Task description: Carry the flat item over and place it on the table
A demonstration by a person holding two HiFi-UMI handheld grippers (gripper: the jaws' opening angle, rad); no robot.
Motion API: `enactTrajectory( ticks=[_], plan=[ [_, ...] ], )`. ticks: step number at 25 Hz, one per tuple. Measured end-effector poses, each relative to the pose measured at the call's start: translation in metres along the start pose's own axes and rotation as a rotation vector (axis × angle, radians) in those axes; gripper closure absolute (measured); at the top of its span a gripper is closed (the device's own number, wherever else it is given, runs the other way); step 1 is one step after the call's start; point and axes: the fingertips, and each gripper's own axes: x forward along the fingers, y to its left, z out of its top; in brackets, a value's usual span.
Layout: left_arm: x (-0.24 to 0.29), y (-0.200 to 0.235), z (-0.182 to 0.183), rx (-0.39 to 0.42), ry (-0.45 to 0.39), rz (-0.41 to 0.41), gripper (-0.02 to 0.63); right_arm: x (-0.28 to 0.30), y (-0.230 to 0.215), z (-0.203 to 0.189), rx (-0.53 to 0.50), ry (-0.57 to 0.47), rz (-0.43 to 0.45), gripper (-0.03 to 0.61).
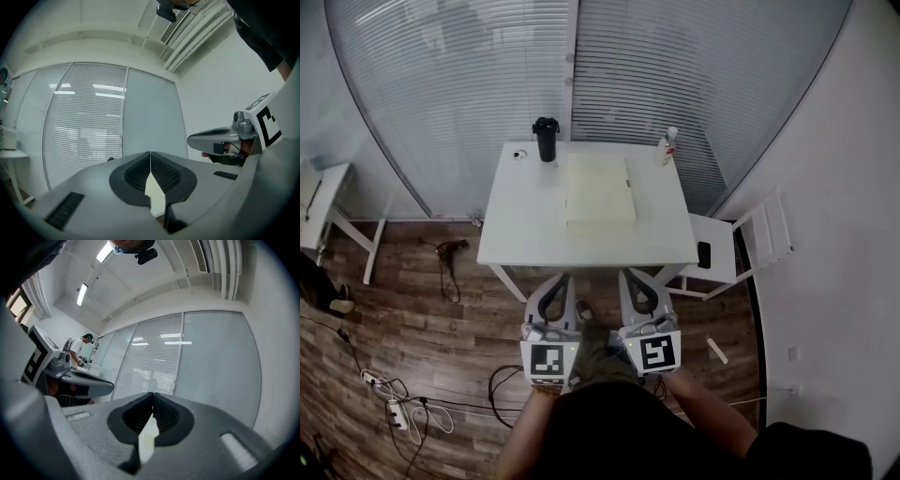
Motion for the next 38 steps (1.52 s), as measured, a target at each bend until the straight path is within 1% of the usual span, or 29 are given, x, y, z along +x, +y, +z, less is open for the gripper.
enactTrajectory(
  ticks=[12, 17, 20, 23, 28, 32, 38],
  plan=[
    [0.002, -0.004, -0.006, -0.007, 0.009, -0.008, 0.607, -0.005, -0.008, -0.009, -0.004, 0.014, -0.017, 0.581],
    [0.004, -0.004, -0.006, -0.016, -0.002, -0.009, 0.607, -0.004, -0.01, -0.009, -0.008, 0.016, -0.018, 0.581],
    [0.004, -0.003, -0.006, -0.012, 0.013, -0.01, 0.607, -0.003, -0.011, -0.008, -0.008, 0.006, -0.018, 0.581],
    [0.004, -0.003, -0.008, -0.008, 0.022, -0.01, 0.607, -0.003, -0.011, -0.011, -0.015, 0.02, -0.013, 0.581],
    [0.003, -0.001, -0.013, -0.019, 0.031, -0.007, 0.607, -0.002, -0.009, -0.014, -0.011, 0.032, -0.013, 0.581],
    [0.002, 0.001, -0.016, -0.022, 0.034, -0.008, 0.607, -0.001, -0.009, -0.016, -0.01, 0.022, -0.016, 0.581],
    [0.002, 0.005, -0.024, -0.031, 0.053, -0.004, 0.607, 0.003, -0.011, -0.024, -0.008, 0.06, -0.015, 0.581]
  ],
)
